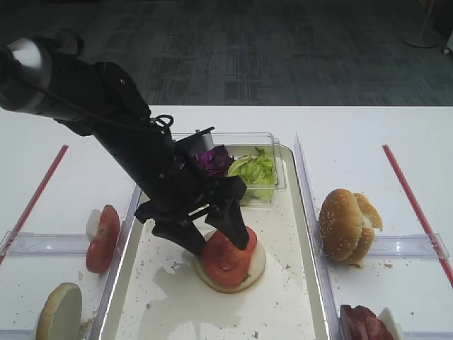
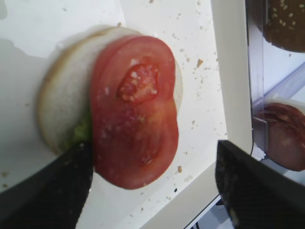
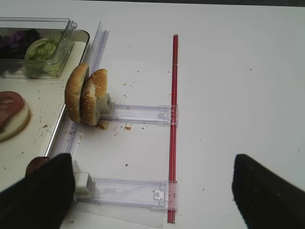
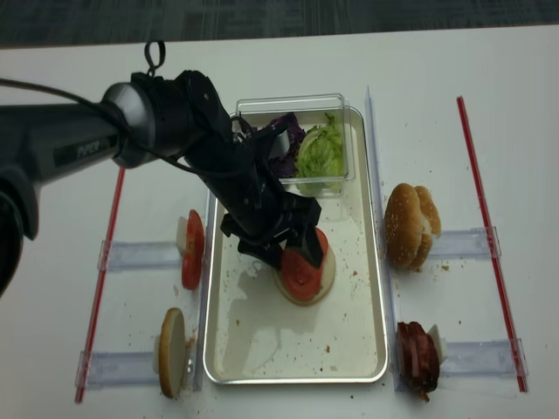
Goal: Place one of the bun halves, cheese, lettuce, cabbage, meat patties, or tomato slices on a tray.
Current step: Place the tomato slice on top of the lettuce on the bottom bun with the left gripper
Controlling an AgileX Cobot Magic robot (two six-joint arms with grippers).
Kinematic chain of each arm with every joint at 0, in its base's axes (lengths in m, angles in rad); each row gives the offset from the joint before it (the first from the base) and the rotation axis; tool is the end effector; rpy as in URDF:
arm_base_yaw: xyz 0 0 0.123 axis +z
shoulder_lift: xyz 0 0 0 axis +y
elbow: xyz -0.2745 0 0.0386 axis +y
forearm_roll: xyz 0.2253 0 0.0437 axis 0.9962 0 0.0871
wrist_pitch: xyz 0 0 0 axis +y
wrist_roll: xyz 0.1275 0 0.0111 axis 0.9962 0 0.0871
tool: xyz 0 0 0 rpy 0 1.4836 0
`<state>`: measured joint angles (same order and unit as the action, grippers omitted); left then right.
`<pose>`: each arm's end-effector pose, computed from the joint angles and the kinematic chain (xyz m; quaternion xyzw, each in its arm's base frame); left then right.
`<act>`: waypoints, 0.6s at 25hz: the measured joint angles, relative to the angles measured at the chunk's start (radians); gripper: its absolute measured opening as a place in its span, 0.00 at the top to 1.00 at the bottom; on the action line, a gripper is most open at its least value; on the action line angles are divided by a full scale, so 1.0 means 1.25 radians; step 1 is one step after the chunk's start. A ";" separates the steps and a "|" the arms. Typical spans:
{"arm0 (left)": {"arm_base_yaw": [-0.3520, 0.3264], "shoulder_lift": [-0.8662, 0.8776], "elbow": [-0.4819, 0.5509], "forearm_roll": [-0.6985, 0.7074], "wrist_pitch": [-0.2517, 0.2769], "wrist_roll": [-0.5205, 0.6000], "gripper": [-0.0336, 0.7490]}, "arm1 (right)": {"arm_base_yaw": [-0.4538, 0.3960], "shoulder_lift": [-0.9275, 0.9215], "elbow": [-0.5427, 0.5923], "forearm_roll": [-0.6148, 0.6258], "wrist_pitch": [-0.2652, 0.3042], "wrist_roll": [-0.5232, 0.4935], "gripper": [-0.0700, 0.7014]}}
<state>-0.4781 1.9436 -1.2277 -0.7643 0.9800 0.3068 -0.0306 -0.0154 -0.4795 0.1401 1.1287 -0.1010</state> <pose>0.2743 -0.2250 0.1457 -0.1575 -0.9388 0.3031 0.0437 0.0116 0.0158 0.2372 -0.0355 0.8689 0.0375 0.4923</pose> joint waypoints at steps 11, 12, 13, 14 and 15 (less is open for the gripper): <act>0.033 -0.002 0.000 0.002 0.019 -0.005 0.32 | 0.000 0.000 0.000 0.000 0.000 0.000 0.03; 0.033 -0.002 0.000 0.002 0.019 -0.005 0.32 | 0.000 0.000 0.000 0.000 0.000 0.000 0.03; 0.033 -0.002 0.000 0.002 0.019 -0.005 0.32 | 0.000 0.000 0.000 0.000 0.000 0.000 0.03; 0.033 -0.002 0.000 0.002 0.019 -0.005 0.32 | 0.000 0.000 0.000 0.000 0.000 0.000 0.03; 0.033 -0.002 0.000 0.002 0.019 -0.005 0.32 | 0.000 0.000 0.000 0.000 0.000 0.000 0.03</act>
<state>-0.4371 1.9416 -1.2277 -0.7621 1.0032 0.3010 -0.0306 -0.0154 -0.4795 0.1401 1.1287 -0.1010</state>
